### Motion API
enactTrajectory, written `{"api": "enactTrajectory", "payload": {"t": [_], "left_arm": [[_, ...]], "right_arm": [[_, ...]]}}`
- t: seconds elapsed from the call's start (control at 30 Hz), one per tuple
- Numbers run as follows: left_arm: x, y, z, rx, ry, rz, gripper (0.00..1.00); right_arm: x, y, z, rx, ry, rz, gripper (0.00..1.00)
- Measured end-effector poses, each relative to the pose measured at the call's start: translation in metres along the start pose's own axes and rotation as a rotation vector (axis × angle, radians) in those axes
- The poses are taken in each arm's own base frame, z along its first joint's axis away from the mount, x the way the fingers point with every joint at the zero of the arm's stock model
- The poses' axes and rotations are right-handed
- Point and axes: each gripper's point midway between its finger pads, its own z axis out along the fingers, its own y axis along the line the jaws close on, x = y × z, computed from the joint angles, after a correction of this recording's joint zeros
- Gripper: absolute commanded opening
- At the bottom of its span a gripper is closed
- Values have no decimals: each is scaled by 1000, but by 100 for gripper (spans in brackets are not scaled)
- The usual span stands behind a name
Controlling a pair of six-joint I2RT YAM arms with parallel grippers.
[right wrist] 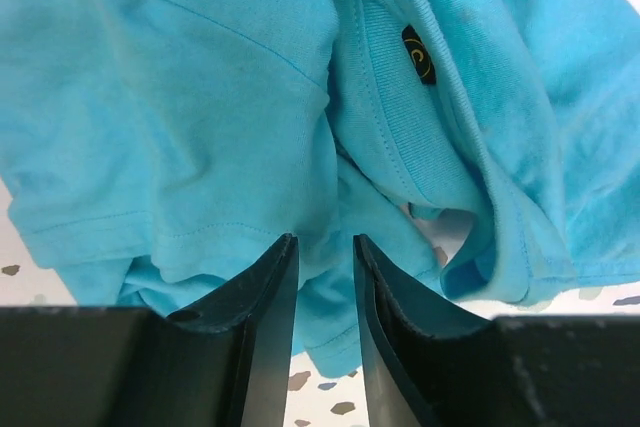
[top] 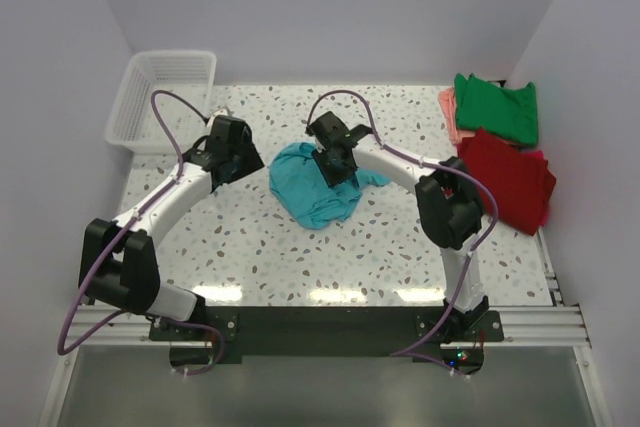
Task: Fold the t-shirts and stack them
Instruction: Flatten the tshirt out
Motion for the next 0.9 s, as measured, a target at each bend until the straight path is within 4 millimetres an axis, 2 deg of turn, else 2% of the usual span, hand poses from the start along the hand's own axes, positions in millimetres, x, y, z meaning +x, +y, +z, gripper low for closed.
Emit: {"api": "enactTrajectory", "payload": {"t": [0.07,0.13,0.27,0.33,0.43,0.7,0.9], "left_arm": [[0,0,0,3,1,5,57],[0,0,0,6,5,11,57],[1,-1,0,11,6,15,57],[0,-1,0,12,6,16,57],[0,-2,0,15,5,15,57],[-1,0,0,14,5,24,57],[-2,2,0,13,5,31,57]], "right_arm": [[-3,0,-3,-2,-10,6,27],[-5,1,-5,-8,-19,9,26],[-4,7,-6,-37,-13,14,30],[-4,10,-6,-54,-12,17,36],[-3,11,-6,-59,-10,23,39],[-2,15,-6,-77,-6,33,26],[-2,16,-6,-85,-3,42,28]]}}
